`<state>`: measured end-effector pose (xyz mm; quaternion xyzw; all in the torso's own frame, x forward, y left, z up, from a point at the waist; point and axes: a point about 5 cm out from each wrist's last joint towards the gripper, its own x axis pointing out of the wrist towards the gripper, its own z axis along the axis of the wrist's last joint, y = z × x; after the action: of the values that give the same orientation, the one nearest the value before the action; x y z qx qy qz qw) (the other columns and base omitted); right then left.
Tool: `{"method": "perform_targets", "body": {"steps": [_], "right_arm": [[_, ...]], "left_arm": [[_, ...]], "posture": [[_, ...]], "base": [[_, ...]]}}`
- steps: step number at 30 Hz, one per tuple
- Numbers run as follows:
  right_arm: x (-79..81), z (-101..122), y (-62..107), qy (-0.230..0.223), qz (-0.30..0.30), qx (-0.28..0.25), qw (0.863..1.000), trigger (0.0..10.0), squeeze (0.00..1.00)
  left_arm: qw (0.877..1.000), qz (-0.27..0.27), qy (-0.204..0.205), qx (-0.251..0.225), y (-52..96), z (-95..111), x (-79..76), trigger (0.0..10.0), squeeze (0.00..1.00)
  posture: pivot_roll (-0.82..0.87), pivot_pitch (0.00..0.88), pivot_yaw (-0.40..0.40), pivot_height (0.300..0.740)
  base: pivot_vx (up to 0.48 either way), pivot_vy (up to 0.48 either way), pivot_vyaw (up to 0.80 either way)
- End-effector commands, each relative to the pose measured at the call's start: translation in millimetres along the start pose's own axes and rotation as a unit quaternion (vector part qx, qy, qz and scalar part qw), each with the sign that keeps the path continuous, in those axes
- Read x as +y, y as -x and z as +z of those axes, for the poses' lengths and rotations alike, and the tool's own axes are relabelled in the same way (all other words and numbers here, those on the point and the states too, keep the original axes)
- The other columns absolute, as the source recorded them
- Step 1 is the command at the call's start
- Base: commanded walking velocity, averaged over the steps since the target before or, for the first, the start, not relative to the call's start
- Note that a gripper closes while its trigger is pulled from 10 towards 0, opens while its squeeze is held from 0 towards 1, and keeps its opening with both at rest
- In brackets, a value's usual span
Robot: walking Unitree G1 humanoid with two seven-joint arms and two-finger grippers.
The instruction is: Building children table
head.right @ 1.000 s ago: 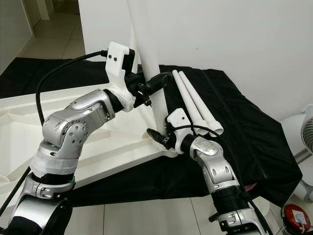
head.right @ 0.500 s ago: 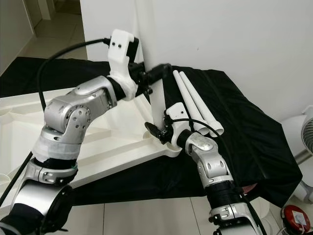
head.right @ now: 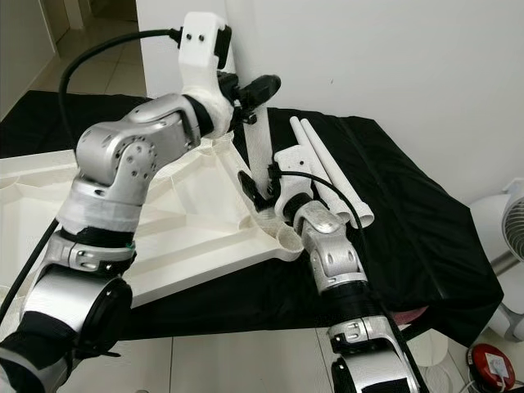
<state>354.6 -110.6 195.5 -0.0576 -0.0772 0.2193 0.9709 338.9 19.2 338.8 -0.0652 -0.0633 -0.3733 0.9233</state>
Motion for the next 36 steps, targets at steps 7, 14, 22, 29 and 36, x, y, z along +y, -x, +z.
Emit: {"method": "perform_targets", "body": {"steps": [7,14,22,29,36], "right_arm": [[5.5,-5,-7.6,0.022,-0.059,0.009,0.998,10.0,0.00],[15.7,-3,-18.3,0.045,-0.116,0.007,0.992,10.0,0.00],[29.2,1,-20.5,0.058,-0.122,-0.012,0.991,10.0,0.00],[26.3,5,-20.0,0.067,-0.141,-0.031,0.987,10.0,0.00],[27.0,0,-18.9,0.063,-0.151,-0.020,0.986,9.6,0.00]], "left_arm": [[0.999,0.019,-0.025,-0.009,-9.0,9,-14.1,10.0,0.00],[0.999,0.028,-0.034,-0.010,-18.7,6,-29.1,10.0,0.00],[0.999,0.033,-0.025,-0.013,-24.7,4,-36.7,10.0,0.00],[0.999,0.033,-0.026,-0.013,-25.4,4,-41.1,10.0,0.00],[0.999,0.035,-0.027,-0.014,-26.5,4,-42.1,10.0,0.00]], "posture": [[0.00,0.000,-0.110,0.740],[0.01,0.000,-0.114,0.740],[0.01,0.000,-0.116,0.740],[0.00,0.000,-0.117,0.740],[0.00,0.000,-0.118,0.740]], "base": [[0.000,0.000,0.00],[0.000,0.000,0.00],[0.000,0.000,0.00],[0.000,0.000,0.00],[0.000,0.000,0.00]]}}
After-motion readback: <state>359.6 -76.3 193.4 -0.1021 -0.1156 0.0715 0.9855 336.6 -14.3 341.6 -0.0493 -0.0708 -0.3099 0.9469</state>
